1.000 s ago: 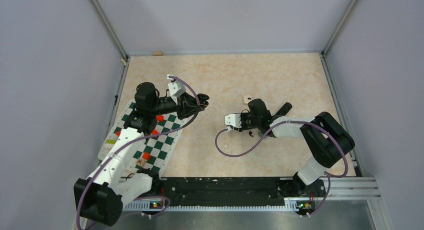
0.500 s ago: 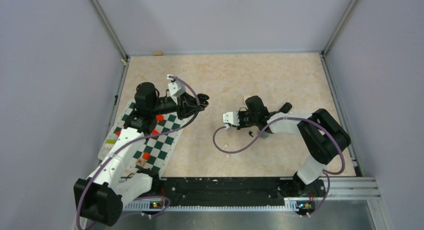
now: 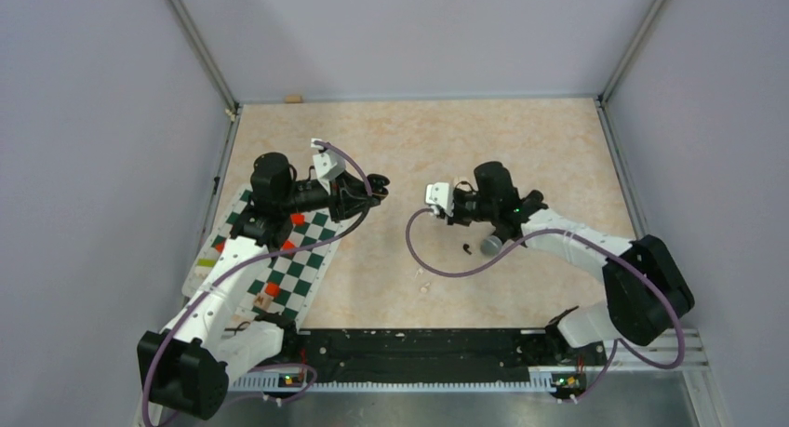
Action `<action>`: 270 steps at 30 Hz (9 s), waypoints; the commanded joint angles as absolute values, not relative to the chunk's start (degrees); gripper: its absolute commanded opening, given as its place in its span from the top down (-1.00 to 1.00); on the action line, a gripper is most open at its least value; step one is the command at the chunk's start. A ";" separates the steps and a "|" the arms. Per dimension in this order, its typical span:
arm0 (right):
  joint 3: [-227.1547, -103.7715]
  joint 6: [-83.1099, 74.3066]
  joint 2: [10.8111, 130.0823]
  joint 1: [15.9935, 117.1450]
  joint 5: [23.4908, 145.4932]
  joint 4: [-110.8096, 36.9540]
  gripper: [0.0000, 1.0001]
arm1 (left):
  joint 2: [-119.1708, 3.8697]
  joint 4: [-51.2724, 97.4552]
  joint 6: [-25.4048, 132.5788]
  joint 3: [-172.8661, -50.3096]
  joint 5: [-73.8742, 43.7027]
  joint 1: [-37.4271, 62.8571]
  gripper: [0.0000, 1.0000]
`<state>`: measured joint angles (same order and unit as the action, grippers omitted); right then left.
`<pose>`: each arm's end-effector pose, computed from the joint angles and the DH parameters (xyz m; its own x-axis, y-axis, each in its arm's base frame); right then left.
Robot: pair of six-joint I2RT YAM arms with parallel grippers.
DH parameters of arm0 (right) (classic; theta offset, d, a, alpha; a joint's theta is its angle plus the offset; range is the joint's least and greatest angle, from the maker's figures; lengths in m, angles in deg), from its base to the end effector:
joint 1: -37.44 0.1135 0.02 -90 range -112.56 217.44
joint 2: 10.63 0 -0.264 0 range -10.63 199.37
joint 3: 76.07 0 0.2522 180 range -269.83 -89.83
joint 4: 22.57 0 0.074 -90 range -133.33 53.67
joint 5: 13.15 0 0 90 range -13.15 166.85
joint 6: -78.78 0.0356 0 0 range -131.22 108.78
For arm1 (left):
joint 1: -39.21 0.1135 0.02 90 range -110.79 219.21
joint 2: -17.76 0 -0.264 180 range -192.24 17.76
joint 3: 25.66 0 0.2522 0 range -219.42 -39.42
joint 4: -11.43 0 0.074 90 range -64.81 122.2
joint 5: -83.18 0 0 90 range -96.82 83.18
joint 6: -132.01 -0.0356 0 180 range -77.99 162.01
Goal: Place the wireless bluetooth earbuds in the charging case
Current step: Pick up the earbud from the center of the board, then place the earbud in the charging case, then adjust the earbud at the center of the board.
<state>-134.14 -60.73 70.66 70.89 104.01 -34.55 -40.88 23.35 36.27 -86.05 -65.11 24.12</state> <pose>0.2398 0.1779 0.2141 0.2974 -0.6145 -0.7307 -0.8863 0.1069 -0.4506 0.2103 -0.0881 0.3303 -0.0751 0.0747 -0.9944 0.9576 0.2835 -0.0510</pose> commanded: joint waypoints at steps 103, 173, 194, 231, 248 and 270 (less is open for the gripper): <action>-128.69 16.08 59.84 74.97 126.09 10.41 0.82 | -50.93 41.72 16.45 -94.10 -71.25 12.56 1.00; -138.02 9.28 60.91 76.93 119.16 -5.88 0.31 | -48.56 37.80 21.30 -93.50 -76.30 14.32 1.00; -146.16 -32.85 46.89 65.97 117.40 -44.36 -0.83 | -41.20 12.01 49.24 -89.56 -70.45 25.20 1.00; -162.59 -50.32 88.13 64.91 99.06 -81.86 -0.28 | -37.54 -17.36 46.78 -64.17 -79.58 23.92 0.98; -148.66 -54.50 84.97 71.98 78.60 -68.87 -0.24 | -38.58 -1.85 34.89 -68.66 -82.83 21.88 0.96; -147.75 -55.48 86.15 75.32 86.89 -70.75 -0.16 | -36.92 0.54 34.31 -69.45 -83.27 23.31 0.97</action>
